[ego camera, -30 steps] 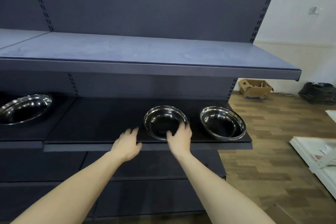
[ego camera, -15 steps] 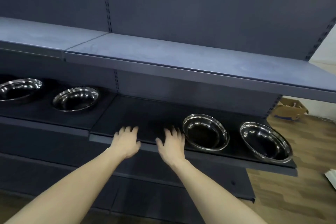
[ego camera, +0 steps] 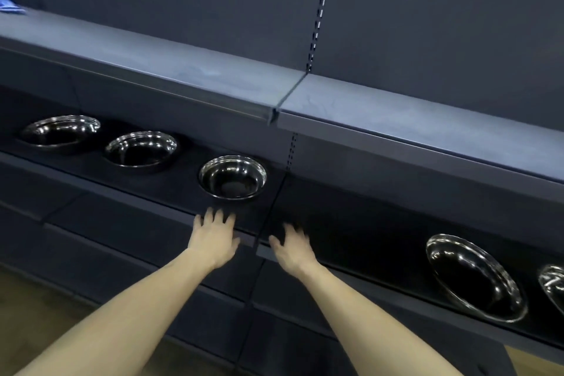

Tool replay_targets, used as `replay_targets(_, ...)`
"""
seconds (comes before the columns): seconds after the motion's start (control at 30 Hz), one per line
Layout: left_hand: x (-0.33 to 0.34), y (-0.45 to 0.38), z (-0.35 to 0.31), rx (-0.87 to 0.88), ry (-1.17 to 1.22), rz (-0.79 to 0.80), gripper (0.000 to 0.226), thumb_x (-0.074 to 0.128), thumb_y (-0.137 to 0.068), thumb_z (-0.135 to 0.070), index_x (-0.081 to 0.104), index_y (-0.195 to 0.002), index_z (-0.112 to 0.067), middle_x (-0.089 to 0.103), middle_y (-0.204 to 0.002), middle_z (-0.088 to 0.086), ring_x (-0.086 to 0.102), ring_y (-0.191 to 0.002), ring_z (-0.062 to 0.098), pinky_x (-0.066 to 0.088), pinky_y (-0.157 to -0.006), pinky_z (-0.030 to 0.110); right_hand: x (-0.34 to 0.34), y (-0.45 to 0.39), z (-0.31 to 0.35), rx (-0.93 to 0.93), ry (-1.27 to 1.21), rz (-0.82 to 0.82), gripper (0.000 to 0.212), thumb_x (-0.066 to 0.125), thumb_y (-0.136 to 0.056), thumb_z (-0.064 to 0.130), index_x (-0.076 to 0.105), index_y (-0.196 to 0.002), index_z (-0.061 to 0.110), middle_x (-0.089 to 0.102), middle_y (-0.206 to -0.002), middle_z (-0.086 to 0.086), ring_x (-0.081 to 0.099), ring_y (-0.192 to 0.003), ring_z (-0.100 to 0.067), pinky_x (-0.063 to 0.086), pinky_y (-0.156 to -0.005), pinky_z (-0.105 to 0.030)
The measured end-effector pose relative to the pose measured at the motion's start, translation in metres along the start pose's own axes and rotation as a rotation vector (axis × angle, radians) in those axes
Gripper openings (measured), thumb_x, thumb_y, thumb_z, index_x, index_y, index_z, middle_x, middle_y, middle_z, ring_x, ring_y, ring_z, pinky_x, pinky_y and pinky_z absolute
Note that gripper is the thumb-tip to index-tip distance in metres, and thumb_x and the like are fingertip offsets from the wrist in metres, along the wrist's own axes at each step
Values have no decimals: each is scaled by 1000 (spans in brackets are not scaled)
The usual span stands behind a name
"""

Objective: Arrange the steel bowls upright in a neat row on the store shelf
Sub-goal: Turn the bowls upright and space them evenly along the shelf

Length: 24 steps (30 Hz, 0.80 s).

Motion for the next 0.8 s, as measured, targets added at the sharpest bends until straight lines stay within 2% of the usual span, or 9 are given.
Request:
replay_targets(0.1,0,-8,40,-58,74,-4,69,41,-98,-48,17,-155,-16,22,-159,12,13,-148,34,18,-119,49,19,-23,26,16,-121,-5,68,48,-105,44,24,-163,17,35,-162,-15,38,-147,-35,39,-117,-41)
replay_targets(0.2,0,-16,70,-110,126,-8,71,43,-98,-46,16,-155,-15,23,-158,12,15,-148,34,19,-119,48,29,-45,50,41,-222,-8,74,49,-105,44,17,-164,13,31,-165,-13,38,-148,-33,39,-116,-38)
replay_targets(0.27,2,-21,84,-141,152,-3,72,44,-98,-45,15,-156,-14,23,-159,12,15,-148,34,19,-119,48,33,-61,60,82,-305,-20,79,50,-104,45,11,-165,14,31,-166,-12,41,-147,-33,46,-109,-38)
replay_targets(0.33,3,-28,93,-161,166,3,73,45,-98,-45,14,-156,-14,22,-159,12,15,-148,34,19,-119,47,36,-79,68,122,-417,-46,85,52,-100,50,6,-165,19,42,-159,-11,54,-136,-32,53,-100,-39)
replay_targets(0.43,0,-37,100,-167,192,0,72,45,-98,-44,14,-156,-15,21,-160,11,16,-148,33,19,-119,45,43,-103,73,266,-582,-35,93,53,-97,58,-4,-164,27,64,-133,-11,74,-102,-30,62,-90,-43)
replay_targets(0.53,-1,-45,100,-161,200,14,71,45,-98,-42,14,-156,-15,21,-160,11,17,-148,32,20,-119,44,46,-119,76,351,-664,-15,81,54,-101,50,6,-163,30,69,-97,-3,77,-76,-23,66,-72,-37)
replay_targets(0.6,-1,-53,101,-150,183,14,70,45,-98,-43,17,-156,-15,25,-158,10,21,-146,31,24,-118,42,47,-130,78,338,-737,-38,70,53,-102,41,17,-160,28,72,-98,-8,76,-70,-22,64,-61,-33)
replay_targets(0.7,-3,-66,101,-143,186,8,68,46,-97,-44,22,-154,-15,34,-152,10,32,-140,31,31,-114,41,42,-141,80,323,-845,-87,46,51,-104,26,35,-145,15,75,-95,-13,70,-56,-20,54,-47,-28)
replay_targets(0.8,-8,-77,97,-144,201,9,70,47,-97,-44,20,-155,-16,34,-153,10,35,-138,31,32,-113,41,32,-146,71,299,-795,-116,41,51,-102,29,41,-140,15,77,-97,-13,68,-45,-15,50,-43,-24)
Point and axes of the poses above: each hand's wrist, its own y-axis away from the middle knuckle, its own x-axis out of the palm, z = x × y, the point moved 4 cm from there along -y, towards the middle knuckle
